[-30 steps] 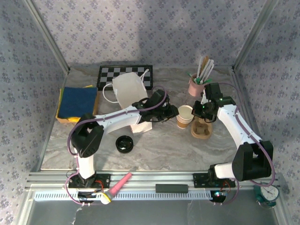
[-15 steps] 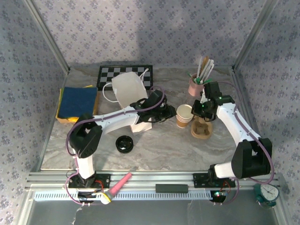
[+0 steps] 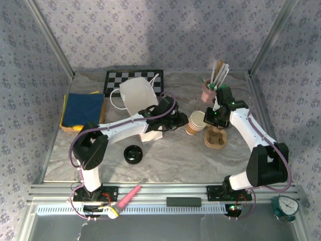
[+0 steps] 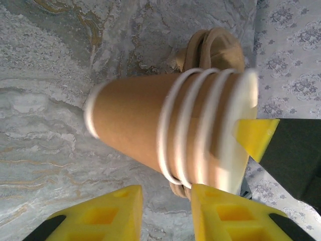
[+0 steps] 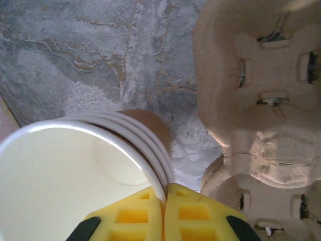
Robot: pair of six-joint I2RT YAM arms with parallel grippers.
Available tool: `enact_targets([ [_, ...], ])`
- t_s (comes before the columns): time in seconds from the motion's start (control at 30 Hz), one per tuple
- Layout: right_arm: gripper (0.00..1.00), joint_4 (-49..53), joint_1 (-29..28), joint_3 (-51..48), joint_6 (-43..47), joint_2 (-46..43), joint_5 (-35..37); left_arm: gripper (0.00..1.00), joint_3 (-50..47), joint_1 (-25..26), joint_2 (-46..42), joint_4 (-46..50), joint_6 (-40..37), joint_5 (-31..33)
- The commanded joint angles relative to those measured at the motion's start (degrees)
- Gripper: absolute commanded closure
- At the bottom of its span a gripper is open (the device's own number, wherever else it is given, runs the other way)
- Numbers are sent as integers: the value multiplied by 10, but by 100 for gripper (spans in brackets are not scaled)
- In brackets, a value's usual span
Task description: Pack the takeout coffee
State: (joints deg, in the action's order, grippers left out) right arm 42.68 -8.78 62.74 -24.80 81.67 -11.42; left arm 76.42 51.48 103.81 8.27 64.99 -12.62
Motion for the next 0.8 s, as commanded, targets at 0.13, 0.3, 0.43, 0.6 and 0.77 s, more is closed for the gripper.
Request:
enact_targets([
  [0.13,90,28,-5,19,1,-7,11,68,-3,0,-27,8,-11,7],
  [0.3,83,37,-7,26,1,-9,20,68,-4,0,-28,8,-13,8],
  [0.43,80,46,-13,38,2,-10,37,68,-5,0,-30,7,-13,8],
  [0.6,81,48,-20,47,2,-8,44,68,-6,0,-30,6,-13,6],
  [0.77,86,46,-22,46,2,1,45,68,-7,0,-30,5,-13,5],
])
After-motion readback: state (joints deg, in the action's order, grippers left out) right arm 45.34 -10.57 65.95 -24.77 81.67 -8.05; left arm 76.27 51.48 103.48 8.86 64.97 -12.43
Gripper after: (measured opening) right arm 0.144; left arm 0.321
